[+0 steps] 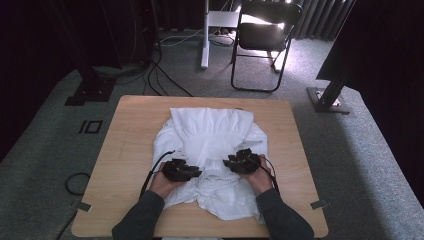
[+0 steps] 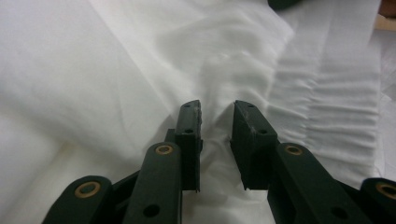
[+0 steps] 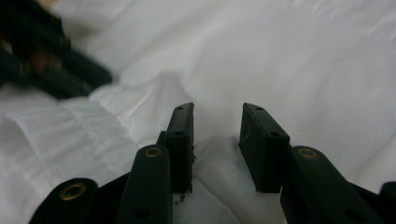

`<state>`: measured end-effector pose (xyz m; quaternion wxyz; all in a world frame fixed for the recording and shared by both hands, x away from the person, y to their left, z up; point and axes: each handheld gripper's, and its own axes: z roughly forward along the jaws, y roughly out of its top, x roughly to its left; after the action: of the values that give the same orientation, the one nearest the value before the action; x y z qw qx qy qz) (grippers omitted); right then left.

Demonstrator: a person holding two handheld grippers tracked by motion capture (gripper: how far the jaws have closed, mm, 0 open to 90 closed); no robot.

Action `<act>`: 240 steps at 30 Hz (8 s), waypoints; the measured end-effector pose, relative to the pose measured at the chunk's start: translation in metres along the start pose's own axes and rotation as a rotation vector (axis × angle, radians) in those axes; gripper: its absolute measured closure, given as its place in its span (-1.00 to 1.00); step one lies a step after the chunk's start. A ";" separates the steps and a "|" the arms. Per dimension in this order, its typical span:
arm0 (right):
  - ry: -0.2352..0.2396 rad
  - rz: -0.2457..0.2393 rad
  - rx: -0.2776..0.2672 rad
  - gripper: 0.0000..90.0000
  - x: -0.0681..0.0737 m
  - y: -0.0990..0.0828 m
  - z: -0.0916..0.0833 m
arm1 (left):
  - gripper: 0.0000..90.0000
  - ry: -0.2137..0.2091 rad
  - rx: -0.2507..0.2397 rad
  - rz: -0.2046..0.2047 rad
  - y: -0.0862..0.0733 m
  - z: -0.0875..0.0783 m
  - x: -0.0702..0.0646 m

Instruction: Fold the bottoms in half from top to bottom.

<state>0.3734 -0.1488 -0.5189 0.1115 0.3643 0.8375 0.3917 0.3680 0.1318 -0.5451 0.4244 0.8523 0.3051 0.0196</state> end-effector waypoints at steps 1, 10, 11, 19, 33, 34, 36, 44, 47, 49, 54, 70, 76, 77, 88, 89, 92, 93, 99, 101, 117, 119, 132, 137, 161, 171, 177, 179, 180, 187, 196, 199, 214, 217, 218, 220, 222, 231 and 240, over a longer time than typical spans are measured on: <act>0.000 0.000 0.000 0.44 0.000 0.000 0.000 | 0.61 0.006 0.002 0.003 -0.001 -0.001 0.000; -0.034 -0.064 0.095 0.51 0.011 -0.020 0.011 | 0.54 0.059 0.032 0.056 0.002 -0.008 -0.008; -0.033 -0.077 0.092 0.48 0.010 -0.018 0.010 | 0.49 0.072 0.022 0.057 0.005 -0.010 -0.008; -0.119 0.026 -0.093 0.18 -0.030 0.009 -0.008 | 0.35 0.253 -0.070 0.042 0.046 -0.018 0.019; -0.213 0.132 -0.019 0.23 -0.078 0.013 0.052 | 0.31 0.329 0.002 -0.044 0.035 0.022 0.063; -0.209 0.138 -0.018 0.23 -0.076 0.011 0.051 | 0.32 0.322 0.005 -0.047 0.033 0.021 0.061; -0.196 0.135 -0.005 0.23 -0.072 0.009 0.047 | 0.33 0.316 0.011 -0.036 0.028 0.017 0.055; -0.163 0.102 0.016 0.23 -0.041 -0.010 0.031 | 0.33 0.282 0.002 -0.039 -0.003 -0.003 0.024; -0.163 0.087 0.018 0.23 -0.029 -0.017 0.026 | 0.33 0.288 0.011 -0.034 -0.011 -0.009 0.011; -0.166 0.082 0.021 0.23 -0.022 -0.021 0.023 | 0.33 0.289 0.008 -0.035 -0.017 -0.012 0.004; -0.152 0.084 0.016 0.23 -0.009 -0.030 0.017 | 0.33 0.272 0.016 -0.033 -0.028 -0.019 -0.012; -0.137 0.087 -0.006 0.23 -0.005 -0.036 0.014 | -0.48 0.525 -0.134 -0.193 0.034 -0.049 0.085; -0.129 0.085 -0.012 0.22 -0.006 -0.036 0.014 | -0.63 0.518 -0.065 -0.277 0.033 -0.022 0.112; -0.129 0.085 -0.013 0.22 -0.006 -0.036 0.014 | -0.63 0.517 -0.046 -0.278 0.034 -0.018 0.114; -0.125 0.086 -0.007 0.22 -0.007 -0.036 0.014 | 0.04 0.453 0.001 -0.268 0.030 -0.010 0.117; -0.115 0.090 -0.002 0.22 -0.008 -0.035 0.013 | 0.18 0.441 0.006 -0.260 0.031 -0.010 0.117; -0.099 0.100 -0.056 0.22 -0.017 -0.028 0.002 | 0.46 0.424 0.003 -0.262 0.031 -0.009 0.116; -0.118 0.108 -0.087 0.22 -0.022 -0.025 -0.004 | 0.50 0.417 0.002 -0.263 0.031 -0.009 0.115; -0.203 0.186 -0.138 -0.13 -0.073 0.010 -0.021 | 0.54 0.417 -0.003 -0.259 0.030 -0.009 0.115; -0.215 0.213 -0.131 -0.19 -0.089 0.018 -0.013 | 0.54 0.415 -0.006 -0.260 0.029 -0.009 0.115; -0.223 0.294 0.006 -0.22 -0.129 0.020 0.048 | 0.53 0.407 -0.020 -0.263 0.027 -0.010 0.116; -0.233 0.280 0.010 -0.09 -0.128 0.020 0.048 | 0.53 0.409 -0.020 -0.267 0.028 -0.009 0.116; -0.163 0.304 -0.002 0.94 -0.127 0.023 0.039 | 0.74 0.427 -0.028 -0.291 0.033 -0.017 0.112; -0.192 0.233 -0.076 0.94 -0.121 0.039 0.014 | 0.78 0.434 -0.089 -0.262 0.046 -0.034 0.103; -0.166 0.056 -0.317 0.93 -0.050 0.008 -0.093 | 0.77 0.347 -0.381 -0.063 0.025 -0.120 0.001; -0.108 0.070 -0.246 0.90 -0.004 -0.071 -0.100 | 0.73 0.279 -0.267 -0.071 -0.052 -0.118 -0.045; -0.078 0.069 -0.104 0.90 0.007 -0.098 -0.080 | 0.72 0.253 -0.103 -0.147 -0.084 -0.088 -0.044; -0.081 0.065 -0.061 0.89 0.006 -0.098 -0.071 | 0.72 0.276 -0.055 -0.136 -0.089 -0.075 -0.043; -0.079 0.062 -0.048 0.89 0.006 -0.098 -0.067 | 0.72 0.277 -0.062 -0.135 -0.089 -0.072 -0.041; -0.110 0.067 -0.025 0.89 -0.007 -0.089 -0.047 | 0.73 0.354 -0.044 -0.108 -0.068 -0.057 -0.025; -0.188 0.059 -0.028 0.90 -0.035 -0.068 -0.028 | 0.73 0.419 -0.085 -0.146 -0.040 -0.033 0.008; -0.189 0.085 -0.036 0.90 -0.046 -0.061 -0.020 | 0.73 0.436 -0.088 -0.155 -0.034 -0.029 0.015; -0.224 0.110 -0.029 0.90 -0.059 -0.031 0.007 | 0.72 0.451 -0.114 -0.225 -0.033 -0.034 0.036; -0.227 0.106 -0.014 0.89 -0.059 -0.029 0.008 | 0.71 0.445 -0.105 -0.248 -0.030 -0.035 0.036; -0.226 0.107 -0.005 0.86 -0.058 -0.027 0.007 | 0.68 0.445 -0.097 -0.253 -0.028 -0.038 0.034; -0.235 0.074 0.004 0.68 -0.056 -0.024 0.002 | 0.52 0.444 -0.110 -0.254 -0.025 -0.047 0.032; -0.238 0.076 -0.047 0.39 -0.055 -0.019 -0.012 | 0.42 0.429 -0.148 -0.255 -0.020 -0.063 0.027; -0.244 0.058 -0.211 0.20 -0.042 0.031 -0.048 | 0.35 0.456 -0.267 -0.182 0.050 -0.097 0.022; -0.267 0.113 -0.296 0.12 -0.033 0.070 -0.045 | 0.42 0.439 -0.178 -0.173 0.096 -0.065 0.034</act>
<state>0.4129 -0.1676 -0.4404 0.2517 0.4393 0.7267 0.4643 0.4252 0.1526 -0.4411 0.4215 0.7577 0.4587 0.1945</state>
